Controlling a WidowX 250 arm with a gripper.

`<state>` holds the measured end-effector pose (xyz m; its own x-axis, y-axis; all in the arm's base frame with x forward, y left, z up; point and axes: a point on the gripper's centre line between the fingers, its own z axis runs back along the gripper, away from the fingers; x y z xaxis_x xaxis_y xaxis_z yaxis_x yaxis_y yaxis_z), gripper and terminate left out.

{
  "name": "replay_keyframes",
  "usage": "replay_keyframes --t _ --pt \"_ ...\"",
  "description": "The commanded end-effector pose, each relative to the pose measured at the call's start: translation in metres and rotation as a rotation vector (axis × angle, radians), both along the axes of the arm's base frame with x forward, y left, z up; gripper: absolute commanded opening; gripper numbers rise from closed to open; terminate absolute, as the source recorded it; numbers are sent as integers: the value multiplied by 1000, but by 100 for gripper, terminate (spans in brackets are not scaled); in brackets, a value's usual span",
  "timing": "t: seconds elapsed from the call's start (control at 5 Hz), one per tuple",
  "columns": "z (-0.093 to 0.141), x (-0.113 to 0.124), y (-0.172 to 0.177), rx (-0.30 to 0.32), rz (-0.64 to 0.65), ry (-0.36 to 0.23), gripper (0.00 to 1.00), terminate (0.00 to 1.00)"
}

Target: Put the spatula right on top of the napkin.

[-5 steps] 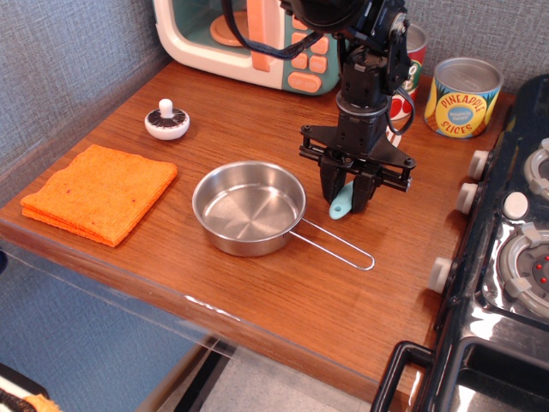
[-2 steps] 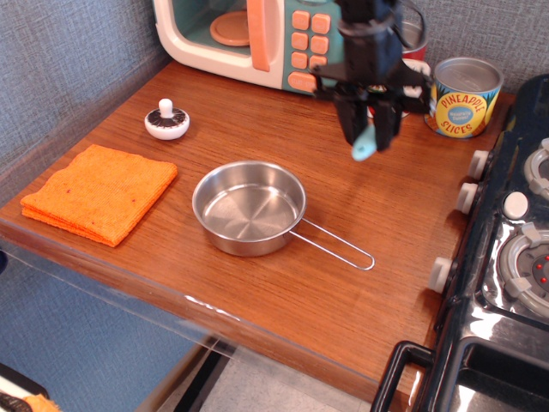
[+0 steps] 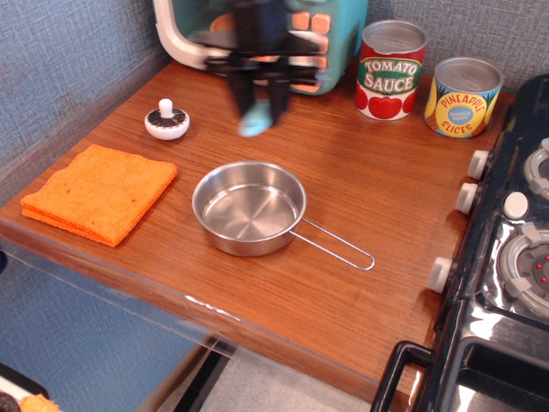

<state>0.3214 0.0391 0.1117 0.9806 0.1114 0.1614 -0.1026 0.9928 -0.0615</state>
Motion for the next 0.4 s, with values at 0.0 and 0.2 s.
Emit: replay_keyframes --t 0.0,0.2 --pt "-11 -54 91 95 20 -27 0 0" --pt "-42 -57 128 100 -74 -20 0 0"
